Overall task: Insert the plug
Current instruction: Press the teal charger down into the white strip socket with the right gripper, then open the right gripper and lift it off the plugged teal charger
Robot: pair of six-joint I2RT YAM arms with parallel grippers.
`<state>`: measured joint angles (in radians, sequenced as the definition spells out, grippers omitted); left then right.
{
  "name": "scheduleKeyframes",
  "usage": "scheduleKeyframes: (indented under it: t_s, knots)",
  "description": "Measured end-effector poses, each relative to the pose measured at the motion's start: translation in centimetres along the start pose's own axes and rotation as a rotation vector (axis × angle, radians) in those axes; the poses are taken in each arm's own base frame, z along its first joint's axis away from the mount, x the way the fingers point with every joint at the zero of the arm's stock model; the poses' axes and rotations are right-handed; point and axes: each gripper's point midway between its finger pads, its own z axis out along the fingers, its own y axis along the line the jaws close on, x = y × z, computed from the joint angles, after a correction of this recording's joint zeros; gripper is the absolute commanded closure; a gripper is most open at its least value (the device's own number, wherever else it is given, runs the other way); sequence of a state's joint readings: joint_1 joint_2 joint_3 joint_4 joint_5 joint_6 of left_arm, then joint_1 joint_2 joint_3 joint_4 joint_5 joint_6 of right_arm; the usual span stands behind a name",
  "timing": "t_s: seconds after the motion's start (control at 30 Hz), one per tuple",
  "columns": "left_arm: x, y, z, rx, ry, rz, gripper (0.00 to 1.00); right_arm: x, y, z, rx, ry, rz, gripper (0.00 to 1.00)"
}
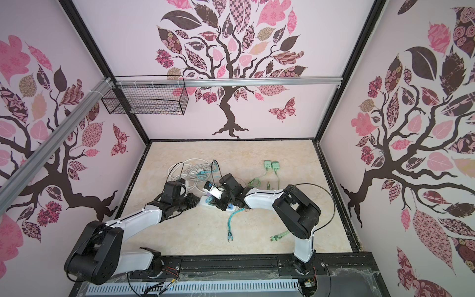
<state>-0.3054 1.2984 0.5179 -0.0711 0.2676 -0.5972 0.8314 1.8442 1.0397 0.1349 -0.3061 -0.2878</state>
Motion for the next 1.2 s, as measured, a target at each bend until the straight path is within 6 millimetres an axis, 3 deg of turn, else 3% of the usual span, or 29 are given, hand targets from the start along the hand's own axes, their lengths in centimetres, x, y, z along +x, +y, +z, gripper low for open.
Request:
scheduleKeyframes:
  t_s: [0.13,0.27,0.43,0.7,0.87,1.2]
  knots:
    - [-1.3,-1.1,-1.3,0.013,-0.032,0.012,0.76,2.5,0.0,0.7,0.007,0.060,0.036,0.65]
    - [-2.1,-1.7,-2.7,0.020,-0.057,0.021,0.75,2.4,-0.1,0.6,0.014,0.061,0.040,0.65]
    - [-2.1,-1.8,-4.2,0.015,-0.074,0.025,0.74,2.6,-0.5,0.0,0.044,0.075,0.045,0.54]
    - [-1.8,-1.6,-5.3,0.004,-0.079,0.021,0.71,3.7,-0.9,-1.4,0.083,0.136,0.070,0.50]
    - [-1.6,-1.4,-5.4,-0.001,-0.070,0.017,0.71,4.3,0.2,-2.9,0.048,0.169,0.098,0.45]
    - [-1.5,-2.2,-5.3,0.039,-0.059,0.022,0.71,2.8,4.3,-5.7,-0.150,0.134,0.143,0.42]
